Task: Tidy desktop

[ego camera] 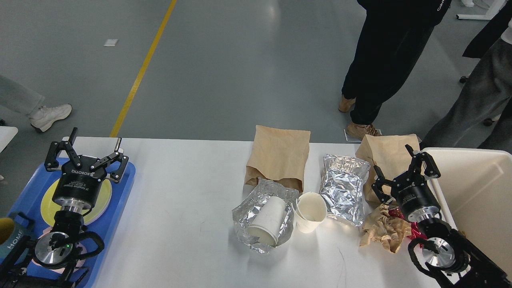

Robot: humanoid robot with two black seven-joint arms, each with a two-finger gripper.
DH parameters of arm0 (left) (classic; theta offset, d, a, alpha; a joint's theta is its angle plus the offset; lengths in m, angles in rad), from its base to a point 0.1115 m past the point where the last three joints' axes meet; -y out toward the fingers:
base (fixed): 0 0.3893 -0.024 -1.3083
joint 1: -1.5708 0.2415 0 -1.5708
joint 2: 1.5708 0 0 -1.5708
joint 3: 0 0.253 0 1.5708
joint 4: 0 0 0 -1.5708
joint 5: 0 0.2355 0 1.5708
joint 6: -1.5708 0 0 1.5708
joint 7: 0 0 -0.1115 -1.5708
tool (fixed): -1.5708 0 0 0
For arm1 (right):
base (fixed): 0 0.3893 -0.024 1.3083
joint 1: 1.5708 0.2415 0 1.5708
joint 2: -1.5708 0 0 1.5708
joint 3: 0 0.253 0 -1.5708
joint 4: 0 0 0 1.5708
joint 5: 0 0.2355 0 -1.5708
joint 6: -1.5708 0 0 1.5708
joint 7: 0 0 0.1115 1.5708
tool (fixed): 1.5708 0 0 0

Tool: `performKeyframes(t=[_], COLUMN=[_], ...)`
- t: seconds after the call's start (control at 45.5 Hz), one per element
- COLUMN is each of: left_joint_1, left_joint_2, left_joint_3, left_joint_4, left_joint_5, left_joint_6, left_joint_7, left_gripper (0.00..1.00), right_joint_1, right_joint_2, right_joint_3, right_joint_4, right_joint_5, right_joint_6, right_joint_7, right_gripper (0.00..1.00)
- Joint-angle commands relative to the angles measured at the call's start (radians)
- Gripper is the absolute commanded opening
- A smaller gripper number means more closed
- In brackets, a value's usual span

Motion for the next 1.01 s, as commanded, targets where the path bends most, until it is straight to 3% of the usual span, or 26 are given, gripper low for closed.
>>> performKeyframes(t=[0.0, 0.22, 0.374, 0.989], left_joint_1=[-0.048, -0.074, -0.077, -0.086], left_joint_2=[0.002, -0.002, -0.027, -0.036], left_joint_3=[0.0, 0.038, 0.07, 0.069], left_joint_4=[0.017, 0.159, 0.278, 0.29], left_joint_5=[0.008, 0.032, 0.062, 0.062], left_joint_6=[0.0, -0.04, -0.124, -0.141], left_joint_7=[-0.007, 0.001, -0.021, -0.008], left_gripper=[0.96, 0.96, 0.96, 0.96], right_joint_1=[0.0, 0.001, 0.0, 0.0], right_joint_2=[0.0, 0.0, 0.0, 0.0], right_joint_3=[0.0, 0.0, 0.0, 0.0], right_joint_4=[0.0, 0.0, 0.0, 0.0], right_joint_5=[0.0, 0.0, 0.0, 0.0], right_joint_6=[0.0, 0.0, 0.0, 0.0], right_joint_7=[0.0, 0.0, 0.0, 0.0], right_gripper=[1.0, 1.0, 1.0, 1.0])
